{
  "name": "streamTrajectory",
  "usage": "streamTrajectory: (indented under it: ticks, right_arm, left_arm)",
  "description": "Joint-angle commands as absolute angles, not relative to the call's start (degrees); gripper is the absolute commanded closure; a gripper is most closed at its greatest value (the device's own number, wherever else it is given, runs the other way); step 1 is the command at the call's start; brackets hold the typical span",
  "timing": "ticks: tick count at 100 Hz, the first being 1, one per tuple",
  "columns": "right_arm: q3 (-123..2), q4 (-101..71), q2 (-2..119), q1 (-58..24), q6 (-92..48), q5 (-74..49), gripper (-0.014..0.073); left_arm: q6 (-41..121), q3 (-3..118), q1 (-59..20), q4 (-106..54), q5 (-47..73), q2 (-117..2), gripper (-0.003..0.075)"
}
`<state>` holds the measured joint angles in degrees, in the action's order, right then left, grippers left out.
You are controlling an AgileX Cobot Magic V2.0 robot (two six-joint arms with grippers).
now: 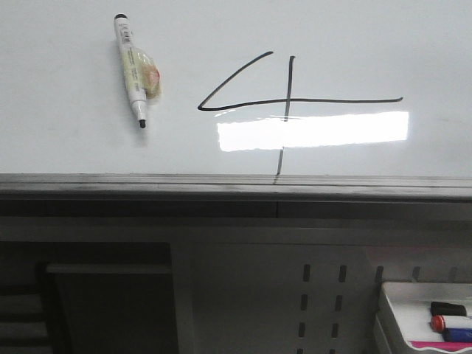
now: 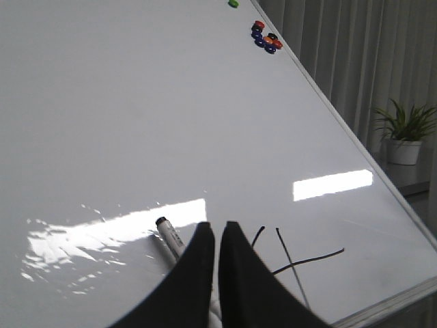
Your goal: Write number 4 on whiteboard
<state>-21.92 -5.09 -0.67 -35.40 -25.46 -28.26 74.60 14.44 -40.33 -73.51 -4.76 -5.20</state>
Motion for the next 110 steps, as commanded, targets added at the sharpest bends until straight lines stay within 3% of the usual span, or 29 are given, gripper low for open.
streamTrajectory:
  ticks: [1,17,39,53,110]
  right_arm:
    - [-23.1,-4.7,-1.3,-35.1,-25.6,-23.7,0.0659]
    - [-23.1,-4.7,-1.3,-35.1,-25.6,-23.7,0.0659]
    - [-23.1,-4.7,-1.3,-35.1,-25.6,-23.7,0.0659]
    - [-23.1,-4.7,-1.3,-35.1,-25.6,-23.7,0.0659]
    - [-23.1,-4.7,-1.3,-35.1,-25.6,-23.7,0.0659]
  left_arm:
    - [73.1,15.2,-38.5,-62.7,-2.5,-5.0,0.0741]
    - [43.0,10.2,-28.0,-30.2,2.9,-1.9,0.0741]
    - [15.9,3.1,-14.1,-12.3,9.3,1.7,0.0741]
    - [12.6,0.7,-9.9,-10.7,12.9,1.7,0.0741]
    - [12.6,-2.2,-9.9,-9.8,15.5,1.7,0.0741]
